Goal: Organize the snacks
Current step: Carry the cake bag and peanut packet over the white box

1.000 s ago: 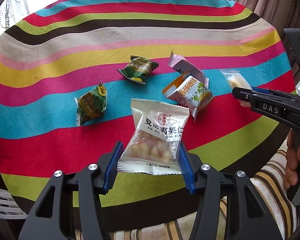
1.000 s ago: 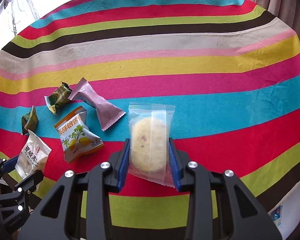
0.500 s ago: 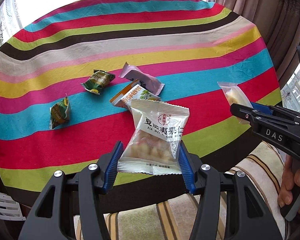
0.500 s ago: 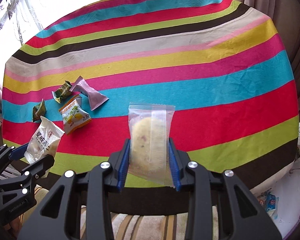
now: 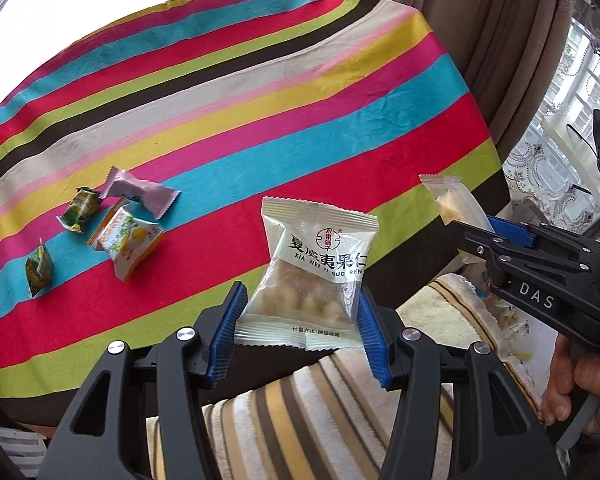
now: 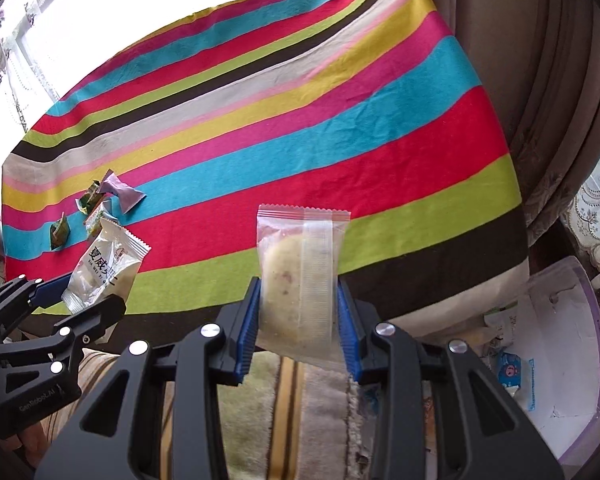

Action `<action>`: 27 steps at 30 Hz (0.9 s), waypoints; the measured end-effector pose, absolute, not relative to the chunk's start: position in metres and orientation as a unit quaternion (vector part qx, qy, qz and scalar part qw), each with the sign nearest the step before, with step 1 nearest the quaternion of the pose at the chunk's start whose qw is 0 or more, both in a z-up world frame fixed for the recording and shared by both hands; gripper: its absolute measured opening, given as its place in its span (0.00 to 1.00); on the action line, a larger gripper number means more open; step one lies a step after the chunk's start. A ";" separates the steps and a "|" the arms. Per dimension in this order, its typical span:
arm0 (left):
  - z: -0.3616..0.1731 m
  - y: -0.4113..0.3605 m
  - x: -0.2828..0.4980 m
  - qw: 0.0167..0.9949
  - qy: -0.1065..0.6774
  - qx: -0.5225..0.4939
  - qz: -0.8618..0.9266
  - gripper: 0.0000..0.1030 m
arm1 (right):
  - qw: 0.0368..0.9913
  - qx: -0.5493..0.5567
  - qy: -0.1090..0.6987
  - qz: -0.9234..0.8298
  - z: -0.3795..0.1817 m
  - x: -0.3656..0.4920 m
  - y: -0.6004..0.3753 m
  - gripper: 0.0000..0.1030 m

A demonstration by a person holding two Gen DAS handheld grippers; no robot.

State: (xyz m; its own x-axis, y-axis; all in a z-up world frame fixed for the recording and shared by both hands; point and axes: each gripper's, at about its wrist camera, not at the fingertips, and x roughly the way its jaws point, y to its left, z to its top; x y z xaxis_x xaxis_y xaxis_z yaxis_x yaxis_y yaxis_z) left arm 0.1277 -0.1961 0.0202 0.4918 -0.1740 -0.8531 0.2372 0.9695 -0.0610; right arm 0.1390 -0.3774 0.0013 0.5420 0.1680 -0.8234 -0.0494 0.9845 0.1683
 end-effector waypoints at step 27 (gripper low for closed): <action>-0.002 -0.359 0.104 0.805 0.533 0.096 -0.244 0.51 | 0.867 0.141 0.477 -0.030 -0.036 0.092 -0.523 0.36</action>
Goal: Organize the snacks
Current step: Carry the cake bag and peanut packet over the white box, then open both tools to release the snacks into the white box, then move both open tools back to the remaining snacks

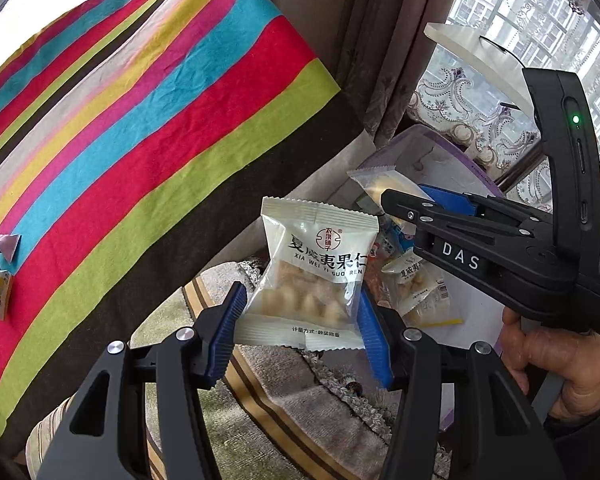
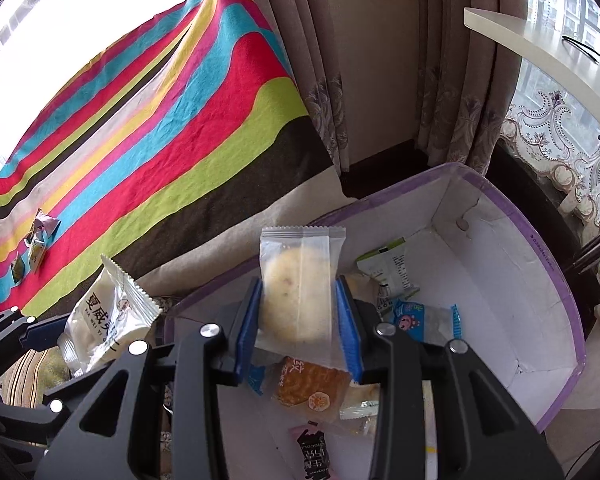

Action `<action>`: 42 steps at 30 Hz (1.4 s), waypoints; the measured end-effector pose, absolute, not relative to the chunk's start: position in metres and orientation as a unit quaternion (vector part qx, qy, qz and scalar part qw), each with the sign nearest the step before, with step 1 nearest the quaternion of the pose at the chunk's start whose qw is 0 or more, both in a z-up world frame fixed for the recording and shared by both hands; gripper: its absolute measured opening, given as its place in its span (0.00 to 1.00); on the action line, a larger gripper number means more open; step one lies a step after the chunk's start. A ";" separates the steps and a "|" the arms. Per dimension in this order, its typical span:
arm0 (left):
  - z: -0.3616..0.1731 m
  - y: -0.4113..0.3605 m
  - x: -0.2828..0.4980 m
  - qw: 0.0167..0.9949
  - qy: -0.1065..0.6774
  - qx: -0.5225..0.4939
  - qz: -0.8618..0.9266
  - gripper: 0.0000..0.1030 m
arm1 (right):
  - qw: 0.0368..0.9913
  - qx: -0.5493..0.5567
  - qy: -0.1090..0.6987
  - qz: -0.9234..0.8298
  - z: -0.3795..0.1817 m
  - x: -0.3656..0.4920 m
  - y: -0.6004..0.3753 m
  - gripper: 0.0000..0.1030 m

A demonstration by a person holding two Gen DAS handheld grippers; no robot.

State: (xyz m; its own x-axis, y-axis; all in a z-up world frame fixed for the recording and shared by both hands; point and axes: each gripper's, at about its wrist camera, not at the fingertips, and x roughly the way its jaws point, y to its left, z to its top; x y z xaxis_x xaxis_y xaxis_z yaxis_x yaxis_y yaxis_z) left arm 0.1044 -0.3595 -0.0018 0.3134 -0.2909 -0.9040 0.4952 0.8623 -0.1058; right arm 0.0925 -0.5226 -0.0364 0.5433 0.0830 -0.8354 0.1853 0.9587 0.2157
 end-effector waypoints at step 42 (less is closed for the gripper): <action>0.075 -0.148 0.058 0.918 0.382 0.054 0.093 0.94 | 0.941 -0.111 0.313 -0.058 0.075 0.069 -0.355 0.86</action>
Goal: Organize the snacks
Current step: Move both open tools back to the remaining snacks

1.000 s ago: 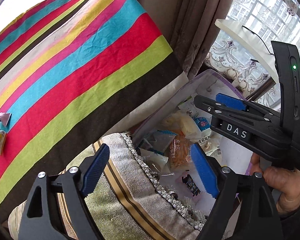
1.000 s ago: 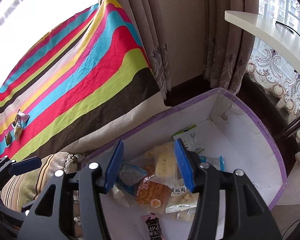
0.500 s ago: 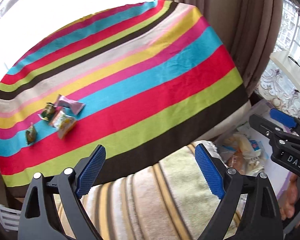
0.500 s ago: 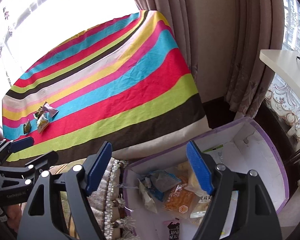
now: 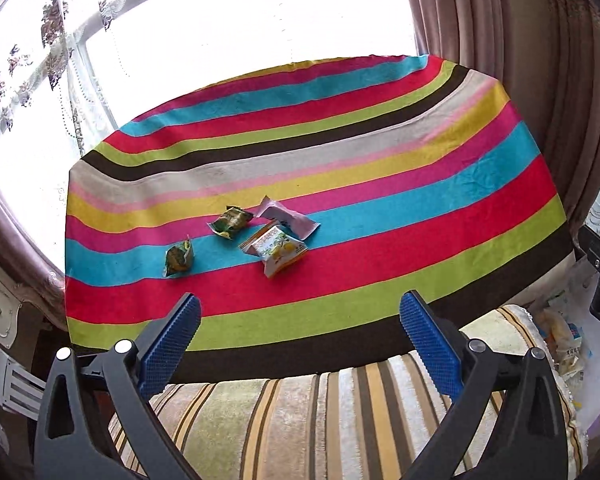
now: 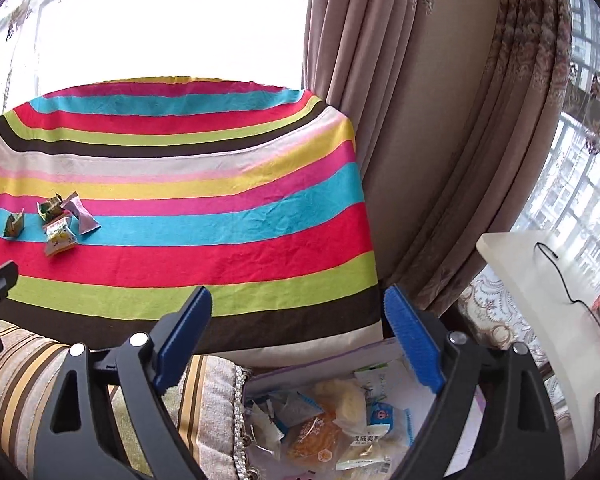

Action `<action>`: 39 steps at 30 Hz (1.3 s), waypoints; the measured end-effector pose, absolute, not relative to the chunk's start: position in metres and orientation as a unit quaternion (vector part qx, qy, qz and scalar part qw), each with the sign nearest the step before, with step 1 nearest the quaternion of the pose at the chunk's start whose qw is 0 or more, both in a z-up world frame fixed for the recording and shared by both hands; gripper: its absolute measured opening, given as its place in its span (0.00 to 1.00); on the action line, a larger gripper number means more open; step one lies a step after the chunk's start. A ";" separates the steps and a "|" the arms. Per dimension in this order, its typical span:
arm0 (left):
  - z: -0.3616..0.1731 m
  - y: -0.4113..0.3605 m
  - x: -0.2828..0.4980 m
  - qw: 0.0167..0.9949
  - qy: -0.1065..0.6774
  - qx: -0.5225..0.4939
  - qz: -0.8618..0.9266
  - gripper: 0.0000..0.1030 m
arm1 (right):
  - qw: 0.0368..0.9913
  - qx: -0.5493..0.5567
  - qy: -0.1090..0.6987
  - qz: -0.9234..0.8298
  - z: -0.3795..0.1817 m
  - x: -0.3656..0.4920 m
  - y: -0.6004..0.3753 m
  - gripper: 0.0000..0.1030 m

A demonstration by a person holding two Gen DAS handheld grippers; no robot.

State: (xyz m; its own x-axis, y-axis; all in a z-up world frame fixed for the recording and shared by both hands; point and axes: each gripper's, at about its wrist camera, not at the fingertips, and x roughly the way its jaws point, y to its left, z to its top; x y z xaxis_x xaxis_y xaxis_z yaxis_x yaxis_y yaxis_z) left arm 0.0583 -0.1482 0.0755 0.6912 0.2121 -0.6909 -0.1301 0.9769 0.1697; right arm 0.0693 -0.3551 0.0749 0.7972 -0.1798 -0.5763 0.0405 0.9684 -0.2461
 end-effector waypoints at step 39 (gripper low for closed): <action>0.000 0.101 0.149 0.879 0.410 -0.214 0.116 0.73 | 0.869 -0.046 0.431 0.237 0.019 0.198 -0.136 0.86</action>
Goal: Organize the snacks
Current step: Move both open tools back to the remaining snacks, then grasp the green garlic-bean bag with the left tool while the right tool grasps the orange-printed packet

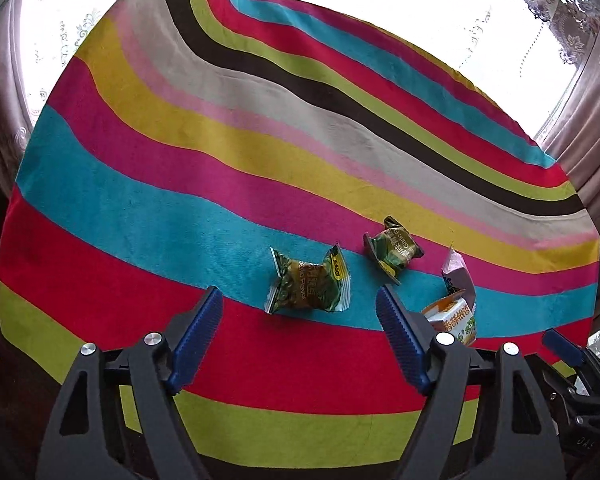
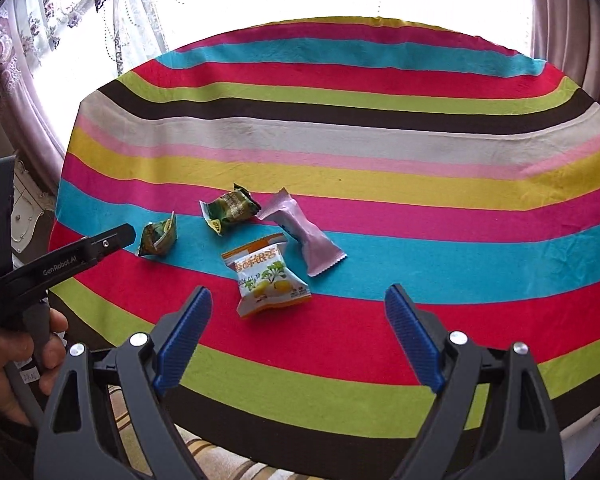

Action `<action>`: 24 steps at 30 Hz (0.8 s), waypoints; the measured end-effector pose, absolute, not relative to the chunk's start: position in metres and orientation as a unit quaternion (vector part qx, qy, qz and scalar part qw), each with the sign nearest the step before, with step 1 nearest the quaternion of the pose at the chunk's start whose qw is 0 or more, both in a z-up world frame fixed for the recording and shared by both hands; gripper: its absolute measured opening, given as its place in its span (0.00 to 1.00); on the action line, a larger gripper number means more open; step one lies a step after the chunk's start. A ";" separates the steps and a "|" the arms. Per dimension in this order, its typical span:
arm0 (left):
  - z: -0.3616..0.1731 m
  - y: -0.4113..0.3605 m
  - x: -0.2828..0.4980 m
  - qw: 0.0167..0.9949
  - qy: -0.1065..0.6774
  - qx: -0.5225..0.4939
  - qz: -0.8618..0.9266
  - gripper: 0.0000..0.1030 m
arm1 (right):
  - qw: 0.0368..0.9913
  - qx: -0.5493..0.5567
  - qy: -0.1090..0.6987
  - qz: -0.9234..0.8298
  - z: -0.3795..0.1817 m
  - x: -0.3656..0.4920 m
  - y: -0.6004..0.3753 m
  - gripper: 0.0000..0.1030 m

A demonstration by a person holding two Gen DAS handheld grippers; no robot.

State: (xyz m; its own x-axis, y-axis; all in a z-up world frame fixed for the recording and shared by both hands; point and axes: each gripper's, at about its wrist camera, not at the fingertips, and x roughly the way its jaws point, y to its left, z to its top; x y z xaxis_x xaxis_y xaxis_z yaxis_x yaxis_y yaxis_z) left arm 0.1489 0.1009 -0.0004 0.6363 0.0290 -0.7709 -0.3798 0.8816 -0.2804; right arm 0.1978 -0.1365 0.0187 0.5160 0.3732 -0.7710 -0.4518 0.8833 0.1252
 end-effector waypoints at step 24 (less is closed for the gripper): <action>-0.031 0.089 0.195 0.865 0.466 -0.149 0.113 0.47 | 0.829 -0.080 0.489 0.260 -0.033 0.237 -0.094 0.55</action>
